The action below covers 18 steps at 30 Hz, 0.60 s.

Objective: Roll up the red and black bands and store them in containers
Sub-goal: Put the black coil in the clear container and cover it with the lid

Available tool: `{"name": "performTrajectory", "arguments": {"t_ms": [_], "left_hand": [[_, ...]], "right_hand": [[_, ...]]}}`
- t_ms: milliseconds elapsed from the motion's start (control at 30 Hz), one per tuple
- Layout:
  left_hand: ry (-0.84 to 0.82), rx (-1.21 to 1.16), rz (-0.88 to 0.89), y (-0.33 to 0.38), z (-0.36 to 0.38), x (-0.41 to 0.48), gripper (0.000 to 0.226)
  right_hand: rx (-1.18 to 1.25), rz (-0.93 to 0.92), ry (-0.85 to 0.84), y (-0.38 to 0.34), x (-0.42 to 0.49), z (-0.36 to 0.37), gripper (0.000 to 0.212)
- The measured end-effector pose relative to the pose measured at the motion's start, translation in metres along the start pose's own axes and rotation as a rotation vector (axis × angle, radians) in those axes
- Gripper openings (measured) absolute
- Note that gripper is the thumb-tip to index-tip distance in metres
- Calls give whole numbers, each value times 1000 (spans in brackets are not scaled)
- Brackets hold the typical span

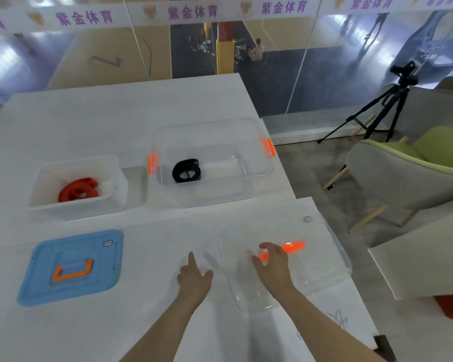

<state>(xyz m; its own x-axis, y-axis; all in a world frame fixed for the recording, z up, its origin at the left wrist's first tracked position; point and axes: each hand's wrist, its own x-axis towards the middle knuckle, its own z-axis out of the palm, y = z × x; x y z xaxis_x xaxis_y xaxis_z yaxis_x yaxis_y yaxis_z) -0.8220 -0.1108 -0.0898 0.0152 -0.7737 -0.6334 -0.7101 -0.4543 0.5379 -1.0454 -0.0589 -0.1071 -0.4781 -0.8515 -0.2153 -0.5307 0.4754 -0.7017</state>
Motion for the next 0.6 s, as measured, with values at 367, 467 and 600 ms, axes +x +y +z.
{"name": "performTrajectory", "arguments": {"t_ms": [367,467,600], "left_hand": [[-128,210,116,-1,35,18,67],[-166,268,157,-3,45,16,66],[-150,320,207,-3,49,16,63]], "right_hand": [[-492,114,-365,66,12,-28,62],[-491,98,-394,55,9,-27,61],[-357,79,-496,37,10,-11,66]]}}
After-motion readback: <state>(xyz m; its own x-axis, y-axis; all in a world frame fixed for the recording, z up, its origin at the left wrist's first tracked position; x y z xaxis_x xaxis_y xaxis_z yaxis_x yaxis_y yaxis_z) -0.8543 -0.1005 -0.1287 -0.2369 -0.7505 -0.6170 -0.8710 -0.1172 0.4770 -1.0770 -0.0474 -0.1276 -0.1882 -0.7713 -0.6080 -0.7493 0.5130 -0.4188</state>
